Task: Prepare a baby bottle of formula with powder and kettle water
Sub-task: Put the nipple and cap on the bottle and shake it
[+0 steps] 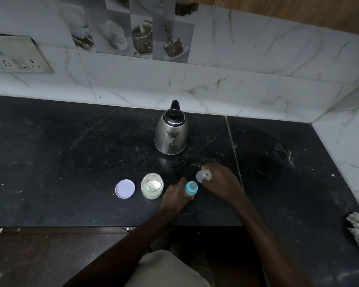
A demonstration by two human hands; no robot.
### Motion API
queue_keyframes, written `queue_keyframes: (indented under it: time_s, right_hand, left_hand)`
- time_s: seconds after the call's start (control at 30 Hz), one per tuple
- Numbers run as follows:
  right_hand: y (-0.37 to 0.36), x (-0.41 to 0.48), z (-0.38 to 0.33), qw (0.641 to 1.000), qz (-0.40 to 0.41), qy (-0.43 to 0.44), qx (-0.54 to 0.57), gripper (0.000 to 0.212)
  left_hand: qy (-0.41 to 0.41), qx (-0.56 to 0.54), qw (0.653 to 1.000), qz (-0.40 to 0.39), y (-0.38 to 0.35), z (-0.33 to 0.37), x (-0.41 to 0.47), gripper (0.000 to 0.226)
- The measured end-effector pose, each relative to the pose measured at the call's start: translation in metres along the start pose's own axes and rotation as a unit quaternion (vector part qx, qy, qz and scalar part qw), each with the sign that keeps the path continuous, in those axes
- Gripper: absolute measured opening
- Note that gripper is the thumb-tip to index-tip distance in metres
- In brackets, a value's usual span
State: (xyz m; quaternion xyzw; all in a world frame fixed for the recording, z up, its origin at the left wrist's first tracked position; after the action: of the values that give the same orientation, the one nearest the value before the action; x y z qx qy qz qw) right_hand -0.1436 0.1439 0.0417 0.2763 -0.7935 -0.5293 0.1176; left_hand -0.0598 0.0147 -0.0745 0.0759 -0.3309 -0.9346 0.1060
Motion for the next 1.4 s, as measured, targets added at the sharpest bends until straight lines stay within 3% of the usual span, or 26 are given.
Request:
queue_keyframes:
  time_s: [0.07,0.17,0.33,0.47,0.97,1.23,1.4]
  right_hand:
    - [0.005,0.002,-0.004,1.000,0.003,0.009,0.026,0.037]
    - [-0.012,0.001,-0.022,0.996,-0.064,0.047,0.036,0.016]
    - [-0.043,-0.001,-0.026,0.991,-0.116,0.051,-0.036,0.018]
    - [-0.056,0.003,-0.020,0.991,-0.121,0.035,-0.051,0.042]
    - [-0.064,0.016,-0.025,0.983,-0.159,0.026,-0.091,0.025]
    - [-0.075,0.010,-0.027,0.981,-0.148,0.013,-0.128,0.040]
    - [-0.076,0.006,-0.030,0.982,-0.129,0.001,-0.137,0.034]
  left_hand:
    - [0.000,0.001,1.000,0.005,0.001,-0.001,0.001,0.045]
    - [0.000,0.011,1.000,0.016,0.001,-0.002,0.001,0.048]
    - [0.023,-0.002,1.000,-0.005,-0.004,-0.007,0.002,0.050]
    - [0.021,-0.009,1.000,-0.007,-0.005,-0.010,0.003,0.052]
    - [0.012,-0.013,1.000,0.022,-0.004,-0.014,0.004,0.051]
    - [0.013,-0.024,1.000,0.013,-0.011,-0.019,0.004,0.049]
    - [-0.003,-0.022,0.999,0.029,-0.010,-0.016,0.003,0.048]
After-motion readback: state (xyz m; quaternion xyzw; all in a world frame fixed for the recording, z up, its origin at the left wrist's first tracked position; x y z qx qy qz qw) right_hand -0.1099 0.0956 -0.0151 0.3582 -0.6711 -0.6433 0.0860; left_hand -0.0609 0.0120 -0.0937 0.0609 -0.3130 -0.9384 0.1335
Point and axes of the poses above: each hand's wrist, its own x-axis towards the middle knuckle, its own y-axis out of the back of the hand, z = x × y, the point moved 10 cm from there along x, towards the middle knuckle
